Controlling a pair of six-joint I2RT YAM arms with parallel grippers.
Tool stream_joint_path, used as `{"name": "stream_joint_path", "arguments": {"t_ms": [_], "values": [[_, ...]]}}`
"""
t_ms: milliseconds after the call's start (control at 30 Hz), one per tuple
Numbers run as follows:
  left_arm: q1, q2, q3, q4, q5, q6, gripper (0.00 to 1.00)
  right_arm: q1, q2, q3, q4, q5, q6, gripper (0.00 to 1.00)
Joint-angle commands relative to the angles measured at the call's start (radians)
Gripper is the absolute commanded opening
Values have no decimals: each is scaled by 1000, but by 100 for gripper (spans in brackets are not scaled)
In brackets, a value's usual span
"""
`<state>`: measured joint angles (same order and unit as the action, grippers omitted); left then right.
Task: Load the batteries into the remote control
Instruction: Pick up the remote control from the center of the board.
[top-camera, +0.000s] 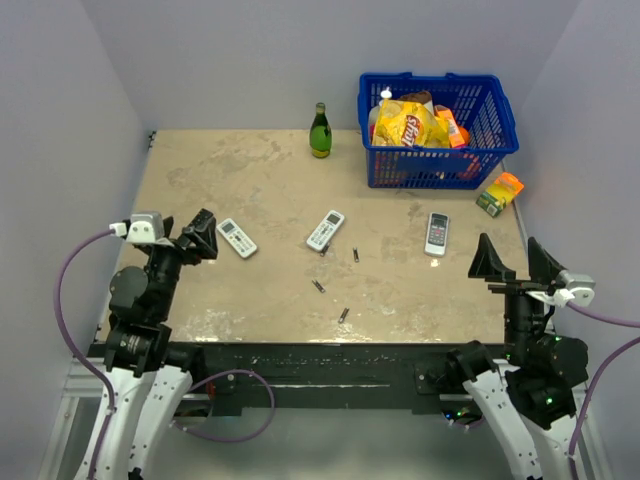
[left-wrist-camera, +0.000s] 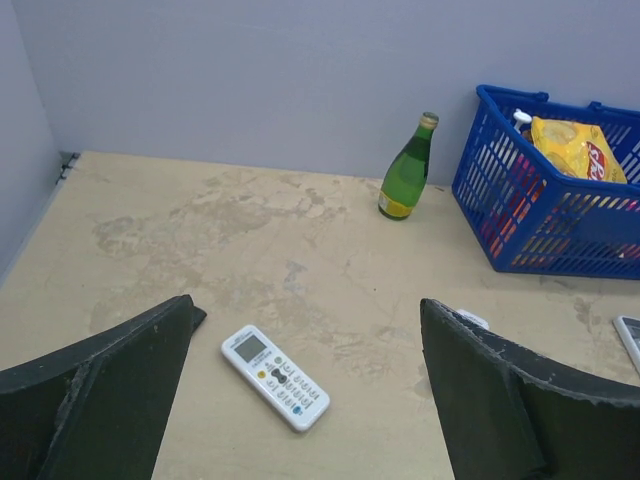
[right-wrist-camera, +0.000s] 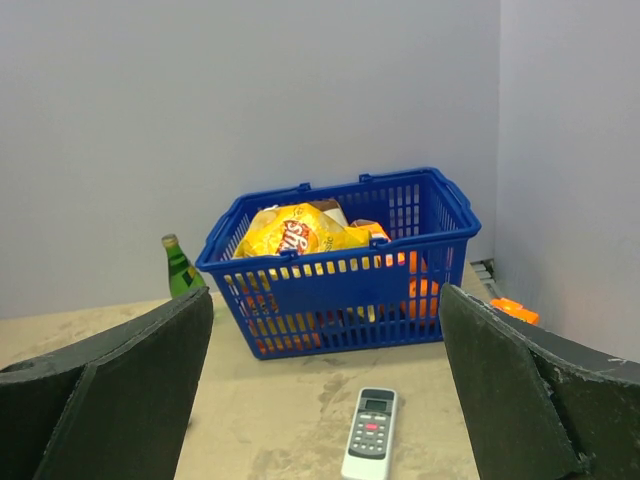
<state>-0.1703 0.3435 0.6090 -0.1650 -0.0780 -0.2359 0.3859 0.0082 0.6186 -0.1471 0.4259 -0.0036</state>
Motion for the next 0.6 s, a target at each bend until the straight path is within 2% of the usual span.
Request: {"name": "stream_joint_path", "arguments": {"t_ms": [0, 200, 567], "values": [[8, 93, 23, -1, -29, -59, 100, -2, -28, 15, 0, -4, -4, 98], [8, 281, 101, -83, -69, -143, 100, -1, -28, -3, 9, -38, 25, 98], [6, 784, 279, -243, -121, -278, 100, 2, -28, -6, 6, -65, 47, 98]]}}
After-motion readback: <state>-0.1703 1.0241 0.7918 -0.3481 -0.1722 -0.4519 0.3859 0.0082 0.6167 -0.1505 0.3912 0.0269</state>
